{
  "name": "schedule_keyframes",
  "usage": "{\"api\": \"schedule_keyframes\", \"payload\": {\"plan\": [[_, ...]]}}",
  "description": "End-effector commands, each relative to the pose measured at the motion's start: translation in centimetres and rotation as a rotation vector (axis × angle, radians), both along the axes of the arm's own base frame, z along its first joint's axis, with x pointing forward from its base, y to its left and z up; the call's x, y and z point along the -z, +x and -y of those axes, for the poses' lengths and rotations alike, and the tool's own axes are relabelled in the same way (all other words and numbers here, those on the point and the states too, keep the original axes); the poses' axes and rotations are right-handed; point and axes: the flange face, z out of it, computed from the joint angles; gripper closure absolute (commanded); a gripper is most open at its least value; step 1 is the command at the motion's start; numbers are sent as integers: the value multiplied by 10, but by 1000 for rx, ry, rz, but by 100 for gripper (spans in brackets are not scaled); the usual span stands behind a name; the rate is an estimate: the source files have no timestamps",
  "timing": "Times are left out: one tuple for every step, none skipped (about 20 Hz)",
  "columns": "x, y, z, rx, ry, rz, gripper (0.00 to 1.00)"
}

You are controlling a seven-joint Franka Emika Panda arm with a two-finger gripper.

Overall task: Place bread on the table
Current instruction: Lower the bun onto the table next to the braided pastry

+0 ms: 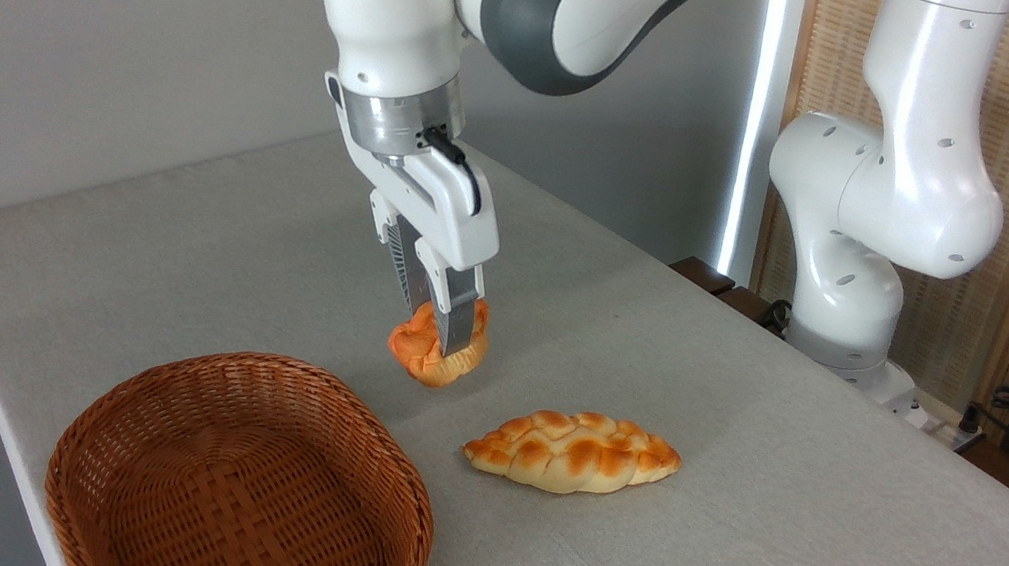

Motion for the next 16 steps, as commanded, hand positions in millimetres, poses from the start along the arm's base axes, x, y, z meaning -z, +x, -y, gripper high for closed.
{"api": "schedule_keyframes", "payload": {"plan": [[22, 1, 23, 44, -11, -50, 0], [26, 1, 24, 46, -10, -57, 0], [26, 2, 24, 46, -10, -57, 0], [26, 2, 24, 45, -11, -57, 0], [25, 1, 24, 45, -11, -57, 0], [23, 2, 24, 42, -10, -52, 0], [21, 2, 24, 41, -9, -49, 0], [19, 2, 24, 42, -7, -44, 0], [19, 2, 24, 42, -5, -44, 0], [20, 2, 24, 43, -4, -45, 0], [19, 2, 24, 43, -4, -43, 0], [19, 2, 24, 45, -4, -45, 0], [19, 3, 24, 45, -5, -42, 0], [15, 4, 23, 44, -4, -36, 0], [6, 7, 23, 41, -8, -18, 0], [-5, 12, 24, 39, -12, 5, 0]]}}
